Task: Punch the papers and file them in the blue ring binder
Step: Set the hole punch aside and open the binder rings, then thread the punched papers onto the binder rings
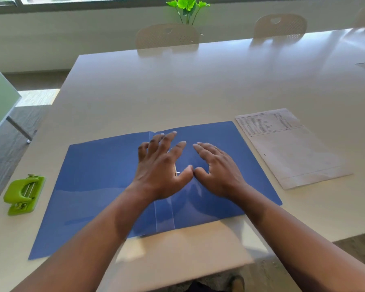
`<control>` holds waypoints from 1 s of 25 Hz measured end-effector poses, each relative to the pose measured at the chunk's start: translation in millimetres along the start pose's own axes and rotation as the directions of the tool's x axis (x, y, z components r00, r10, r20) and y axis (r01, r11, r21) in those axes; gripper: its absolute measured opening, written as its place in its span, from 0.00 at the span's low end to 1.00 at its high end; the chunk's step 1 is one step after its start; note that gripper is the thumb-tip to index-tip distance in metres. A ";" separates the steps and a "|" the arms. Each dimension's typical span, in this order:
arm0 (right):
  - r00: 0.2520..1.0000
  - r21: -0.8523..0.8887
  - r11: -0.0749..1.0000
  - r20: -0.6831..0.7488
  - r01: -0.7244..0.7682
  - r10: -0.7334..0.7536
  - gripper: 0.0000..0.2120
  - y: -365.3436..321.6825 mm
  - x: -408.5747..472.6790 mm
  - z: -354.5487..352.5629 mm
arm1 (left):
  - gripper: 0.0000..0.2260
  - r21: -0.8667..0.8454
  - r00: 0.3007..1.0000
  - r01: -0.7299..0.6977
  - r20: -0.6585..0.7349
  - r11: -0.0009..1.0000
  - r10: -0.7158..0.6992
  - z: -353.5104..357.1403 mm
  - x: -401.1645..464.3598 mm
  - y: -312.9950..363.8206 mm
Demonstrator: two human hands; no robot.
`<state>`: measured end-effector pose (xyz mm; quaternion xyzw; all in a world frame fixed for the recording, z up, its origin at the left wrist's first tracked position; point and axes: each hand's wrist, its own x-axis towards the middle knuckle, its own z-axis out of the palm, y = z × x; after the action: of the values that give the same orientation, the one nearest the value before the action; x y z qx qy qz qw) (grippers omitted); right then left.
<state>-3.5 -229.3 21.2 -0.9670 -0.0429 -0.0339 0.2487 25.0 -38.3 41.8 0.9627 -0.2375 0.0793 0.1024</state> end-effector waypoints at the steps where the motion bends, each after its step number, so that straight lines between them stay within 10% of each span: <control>1: 0.999 0.015 0.999 -0.035 -0.031 0.032 0.37 8.3 -0.9 -6.0 | 0.32 -0.014 0.999 -0.041 -0.017 0.999 0.041 -0.8 9.6 13.2; 10: 0.829 -0.061 0.878 -0.365 -0.475 0.424 0.32 147.0 -9.5 -75.7 | 0.23 -0.274 0.930 -0.193 0.255 0.942 0.265 46.2 102.4 143.1; 25: 0.665 -0.193 0.637 -0.183 -0.747 0.724 0.43 236.2 -1.3 -132.8 | 0.26 -0.153 0.862 -0.201 0.442 0.968 0.249 76.5 140.7 197.3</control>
<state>12.9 -499.8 24.1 -0.9212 0.3700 0.0227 0.1179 62.6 -289.1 27.7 0.9134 -0.3693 -0.1504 0.0823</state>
